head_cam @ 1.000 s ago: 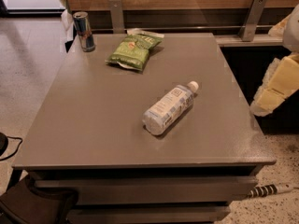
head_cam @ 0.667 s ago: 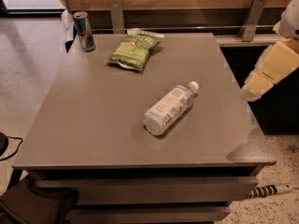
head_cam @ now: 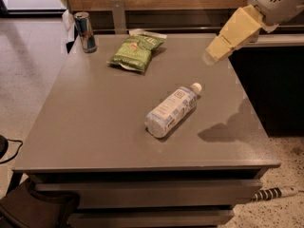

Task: Place blue plastic bottle upright

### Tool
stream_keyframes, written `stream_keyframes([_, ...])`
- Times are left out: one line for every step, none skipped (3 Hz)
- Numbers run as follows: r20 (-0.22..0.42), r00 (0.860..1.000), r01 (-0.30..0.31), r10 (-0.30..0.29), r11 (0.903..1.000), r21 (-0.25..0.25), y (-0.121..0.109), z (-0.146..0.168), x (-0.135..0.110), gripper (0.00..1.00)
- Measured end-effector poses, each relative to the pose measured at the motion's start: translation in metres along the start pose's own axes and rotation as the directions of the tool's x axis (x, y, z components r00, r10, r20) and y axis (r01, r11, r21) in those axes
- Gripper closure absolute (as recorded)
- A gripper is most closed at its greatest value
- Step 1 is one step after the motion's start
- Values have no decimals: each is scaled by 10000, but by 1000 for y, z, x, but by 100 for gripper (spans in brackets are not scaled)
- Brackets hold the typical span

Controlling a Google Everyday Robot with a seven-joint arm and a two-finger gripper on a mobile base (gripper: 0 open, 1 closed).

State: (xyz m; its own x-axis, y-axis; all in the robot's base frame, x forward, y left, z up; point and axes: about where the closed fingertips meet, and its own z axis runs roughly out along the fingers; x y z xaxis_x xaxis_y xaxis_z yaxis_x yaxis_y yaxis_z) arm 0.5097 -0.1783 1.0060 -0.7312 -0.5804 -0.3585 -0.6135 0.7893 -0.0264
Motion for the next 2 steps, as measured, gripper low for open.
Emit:
stream_keyframes([-872, 9820, -1653, 1674, 9858, 308, 6, 19, -22, 0])
stream_keyframes([-1416, 9435, -2936, 2995, 9540, 611, 13, 47, -52, 0])
